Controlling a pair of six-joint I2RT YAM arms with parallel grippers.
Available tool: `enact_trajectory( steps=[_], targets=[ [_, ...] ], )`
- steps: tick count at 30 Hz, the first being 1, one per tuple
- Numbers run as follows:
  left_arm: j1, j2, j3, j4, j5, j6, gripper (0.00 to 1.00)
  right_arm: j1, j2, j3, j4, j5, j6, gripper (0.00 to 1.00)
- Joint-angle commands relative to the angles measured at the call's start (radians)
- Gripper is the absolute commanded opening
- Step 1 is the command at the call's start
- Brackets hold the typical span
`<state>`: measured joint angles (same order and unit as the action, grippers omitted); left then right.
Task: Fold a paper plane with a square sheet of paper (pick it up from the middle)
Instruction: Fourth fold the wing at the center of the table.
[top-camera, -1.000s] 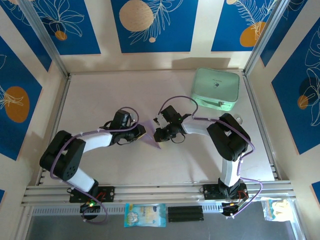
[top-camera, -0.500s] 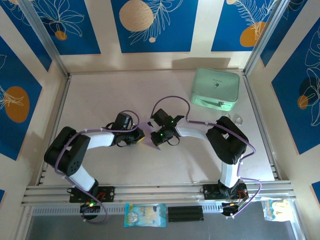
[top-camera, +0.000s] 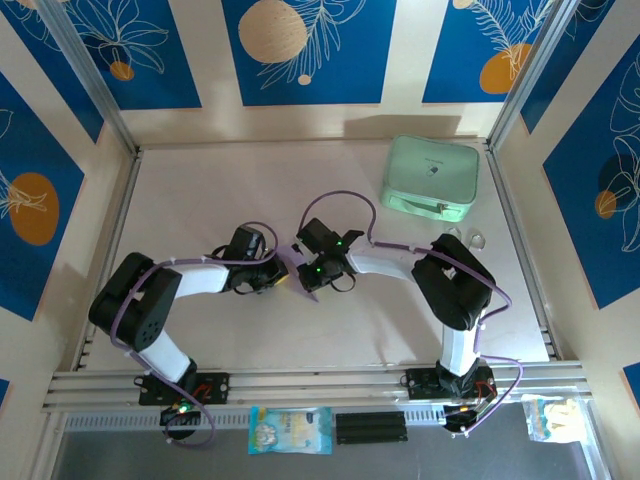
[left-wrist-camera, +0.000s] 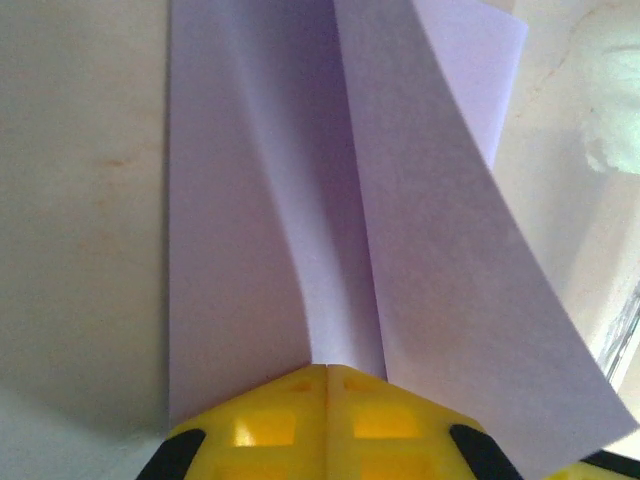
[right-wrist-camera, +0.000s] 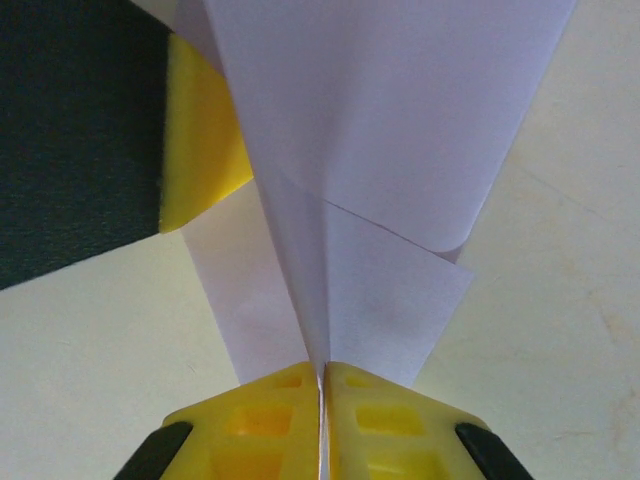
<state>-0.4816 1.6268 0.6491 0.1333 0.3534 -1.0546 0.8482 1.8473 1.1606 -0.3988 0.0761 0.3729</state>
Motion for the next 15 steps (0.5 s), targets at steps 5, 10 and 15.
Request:
enact_trajectory(
  steps=[5,10,15],
  targets=[
    [0.008,0.024,-0.025,-0.013,-0.022,-0.023,0.02,0.023,0.036,0.029,0.001,-0.026,0.045,0.09],
    [0.008,0.023,-0.033,-0.009,-0.025,-0.028,0.01,0.035,0.059,0.036,0.001,-0.021,0.076,0.09],
    [0.008,0.018,-0.036,-0.009,-0.026,-0.03,0.0,0.041,0.067,0.039,-0.006,0.009,0.108,0.09]
  ],
)
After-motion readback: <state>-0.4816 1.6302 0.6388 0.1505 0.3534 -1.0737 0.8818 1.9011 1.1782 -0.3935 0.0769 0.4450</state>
